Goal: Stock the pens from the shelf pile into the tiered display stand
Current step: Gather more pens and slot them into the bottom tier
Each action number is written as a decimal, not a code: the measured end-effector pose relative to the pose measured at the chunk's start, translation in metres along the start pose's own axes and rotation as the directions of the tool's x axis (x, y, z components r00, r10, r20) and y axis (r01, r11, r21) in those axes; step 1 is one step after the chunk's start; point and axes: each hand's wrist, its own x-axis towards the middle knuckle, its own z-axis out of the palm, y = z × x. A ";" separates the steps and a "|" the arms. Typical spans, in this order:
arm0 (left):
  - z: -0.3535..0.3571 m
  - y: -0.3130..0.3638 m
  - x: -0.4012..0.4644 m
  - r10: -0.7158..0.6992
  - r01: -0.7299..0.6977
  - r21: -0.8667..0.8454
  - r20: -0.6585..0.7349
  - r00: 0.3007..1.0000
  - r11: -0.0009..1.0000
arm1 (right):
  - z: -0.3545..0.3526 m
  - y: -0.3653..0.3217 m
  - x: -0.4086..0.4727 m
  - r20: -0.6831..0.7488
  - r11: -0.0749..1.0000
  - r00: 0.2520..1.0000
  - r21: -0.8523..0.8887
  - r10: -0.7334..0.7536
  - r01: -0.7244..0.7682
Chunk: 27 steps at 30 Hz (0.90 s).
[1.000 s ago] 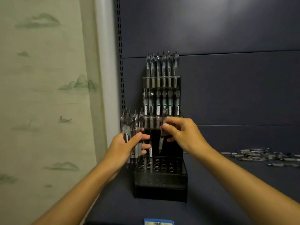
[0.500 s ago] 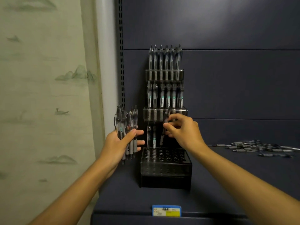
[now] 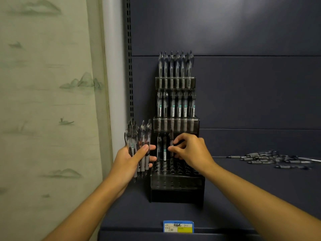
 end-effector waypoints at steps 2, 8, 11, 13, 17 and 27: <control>0.002 0.000 0.000 0.003 -0.003 -0.002 -0.001 1.000 1.000 | 0.000 0.005 0.000 0.015 0.999 1.000 -0.052 0.007 -0.006; 0.004 0.003 -0.001 0.020 -0.020 -0.012 0.000 1.000 1.000 | -0.004 0.005 -0.004 0.053 0.988 0.999 -0.152 0.002 0.006; 0.002 0.005 0.000 0.029 -0.029 -0.014 0.003 1.000 0.999 | -0.015 -0.008 -0.004 -0.013 0.995 0.999 -0.085 -0.045 0.044; 0.004 0.006 0.002 0.034 -0.034 -0.013 0.015 0.999 0.999 | -0.020 -0.025 -0.005 0.011 0.997 0.998 0.032 -0.065 0.065; 0.011 0.009 0.002 0.049 -0.048 -0.019 0.074 0.996 0.999 | -0.018 -0.056 -0.007 0.086 0.976 0.986 0.180 -0.142 0.124; 0.015 0.004 0.005 0.022 -0.016 -0.058 0.108 0.994 0.998 | -0.012 -0.051 -0.004 0.078 0.949 0.993 0.307 -0.094 0.066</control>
